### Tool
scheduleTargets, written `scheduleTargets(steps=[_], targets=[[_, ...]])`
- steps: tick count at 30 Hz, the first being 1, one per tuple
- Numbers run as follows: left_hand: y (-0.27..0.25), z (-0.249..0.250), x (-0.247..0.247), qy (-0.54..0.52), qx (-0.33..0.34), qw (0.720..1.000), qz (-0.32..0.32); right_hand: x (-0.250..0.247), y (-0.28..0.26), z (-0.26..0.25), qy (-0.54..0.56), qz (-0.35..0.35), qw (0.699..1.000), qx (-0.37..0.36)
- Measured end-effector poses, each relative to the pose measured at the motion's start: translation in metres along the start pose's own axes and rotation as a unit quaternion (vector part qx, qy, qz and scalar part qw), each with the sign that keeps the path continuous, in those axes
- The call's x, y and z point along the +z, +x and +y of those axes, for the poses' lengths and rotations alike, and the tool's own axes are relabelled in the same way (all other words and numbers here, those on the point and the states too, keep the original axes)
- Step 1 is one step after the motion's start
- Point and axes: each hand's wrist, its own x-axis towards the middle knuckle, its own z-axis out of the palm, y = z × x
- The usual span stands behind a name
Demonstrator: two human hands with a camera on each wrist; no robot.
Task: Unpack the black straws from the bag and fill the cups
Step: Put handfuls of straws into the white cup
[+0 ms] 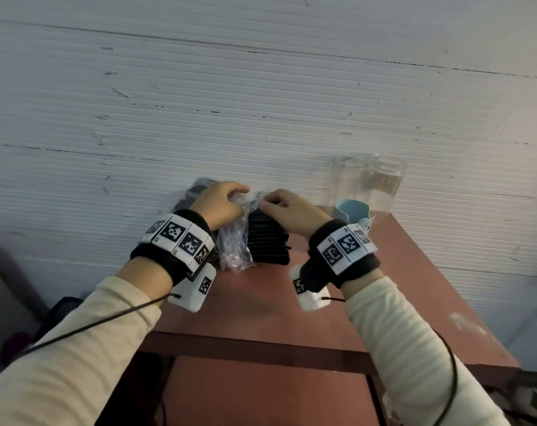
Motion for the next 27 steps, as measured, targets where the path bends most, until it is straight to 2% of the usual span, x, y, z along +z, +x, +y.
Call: scheduleTargets(steps=[2,5,13,16,18,21,27], targets=[[0.000,0.000,-0.001,0.005,-0.009,1.000,-0.004,0.012,0.003,0.000,-0.035,-0.019,0.999,-0.009],[0.000,0.001,-0.001,0.007,-0.019,1.000,-0.012,0.013,0.006,0.009,-0.038,0.021,0.999,-0.019],[0.001,-0.001,-0.002,0.006,-0.019,1.000,-0.012,-0.017,-0.001,0.030,0.142,0.040,0.988,0.034],[0.001,-0.002,-0.001,0.011,-0.023,1.000,-0.007,-0.007,-0.001,0.030,0.175,0.004,0.982,0.067],[0.001,-0.002,0.000,0.014,-0.025,1.000,-0.005,0.003,-0.002,0.028,0.191,-0.015,0.980,0.050],[0.003,-0.002,0.000,0.007,-0.031,0.999,-0.006,0.003,-0.003,0.032,0.201,0.016,0.979,0.020],[0.005,-0.005,-0.001,-0.011,-0.035,0.999,-0.014,-0.027,-0.011,0.051,0.261,0.032,0.962,0.071]])
